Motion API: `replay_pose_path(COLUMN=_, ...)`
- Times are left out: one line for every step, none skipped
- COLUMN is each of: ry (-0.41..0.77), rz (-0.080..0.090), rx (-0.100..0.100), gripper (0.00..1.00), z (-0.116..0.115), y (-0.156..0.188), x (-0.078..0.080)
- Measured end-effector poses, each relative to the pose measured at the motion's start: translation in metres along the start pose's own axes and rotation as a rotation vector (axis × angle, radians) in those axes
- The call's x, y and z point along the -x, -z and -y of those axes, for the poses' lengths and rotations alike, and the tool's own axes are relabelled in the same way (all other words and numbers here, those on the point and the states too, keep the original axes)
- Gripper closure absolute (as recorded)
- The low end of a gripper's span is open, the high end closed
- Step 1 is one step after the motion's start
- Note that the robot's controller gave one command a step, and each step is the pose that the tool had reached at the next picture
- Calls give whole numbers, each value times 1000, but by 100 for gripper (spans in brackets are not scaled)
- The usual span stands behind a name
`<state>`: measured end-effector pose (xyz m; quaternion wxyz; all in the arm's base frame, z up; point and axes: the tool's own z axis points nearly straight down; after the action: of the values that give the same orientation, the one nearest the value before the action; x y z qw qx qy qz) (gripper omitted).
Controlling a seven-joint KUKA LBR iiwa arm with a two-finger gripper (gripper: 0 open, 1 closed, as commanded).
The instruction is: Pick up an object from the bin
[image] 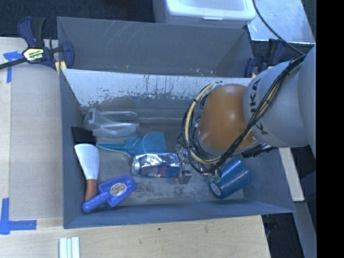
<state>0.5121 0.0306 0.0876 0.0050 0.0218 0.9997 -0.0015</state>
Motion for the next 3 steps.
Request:
replay_pose_path(ry=-16, rz=11, rx=0, gripper=100, z=3, y=92, x=19)
replay_pose_path(ry=14, rz=-10, rx=-1, gripper=100, z=6, y=54, x=4)
replay_pose_path(ry=-31, rz=12, rx=0, gripper=100, z=4, y=65, x=17)
